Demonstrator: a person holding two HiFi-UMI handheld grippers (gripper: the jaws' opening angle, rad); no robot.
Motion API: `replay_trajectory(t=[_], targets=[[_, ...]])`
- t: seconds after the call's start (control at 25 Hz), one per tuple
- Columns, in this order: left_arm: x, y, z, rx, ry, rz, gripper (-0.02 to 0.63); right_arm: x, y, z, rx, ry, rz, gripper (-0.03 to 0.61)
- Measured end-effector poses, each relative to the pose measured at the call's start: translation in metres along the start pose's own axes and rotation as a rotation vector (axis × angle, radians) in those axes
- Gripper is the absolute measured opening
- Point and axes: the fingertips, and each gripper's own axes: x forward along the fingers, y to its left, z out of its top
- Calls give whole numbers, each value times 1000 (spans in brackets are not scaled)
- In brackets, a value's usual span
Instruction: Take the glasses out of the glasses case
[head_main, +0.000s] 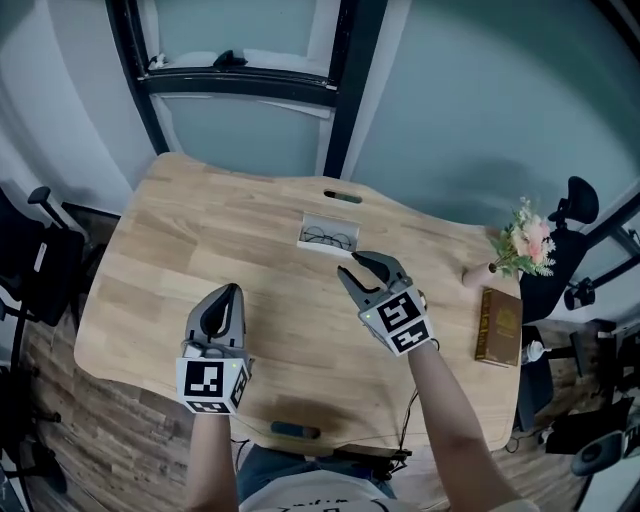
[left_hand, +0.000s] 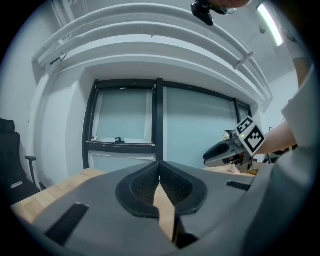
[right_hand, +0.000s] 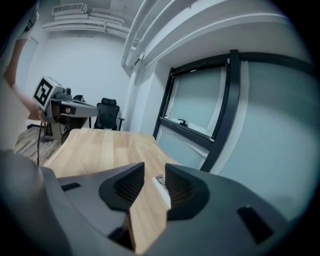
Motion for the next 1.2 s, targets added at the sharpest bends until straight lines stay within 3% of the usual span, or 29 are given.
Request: replay_trajectory(t=[0.2, 0.64, 0.96, 1.2], targets=[[27, 20, -20, -19, 41, -44, 15, 62, -17, -28, -52, 145, 48, 126], [63, 48, -59, -74, 108, -77, 15, 156, -44, -101, -302, 504, 242, 104], [74, 55, -84, -98, 164, -79, 15, 193, -46, -136, -382, 639, 356, 91], [77, 58, -96, -100, 189, -66, 15, 199, -46, -139, -359, 662, 418, 43]])
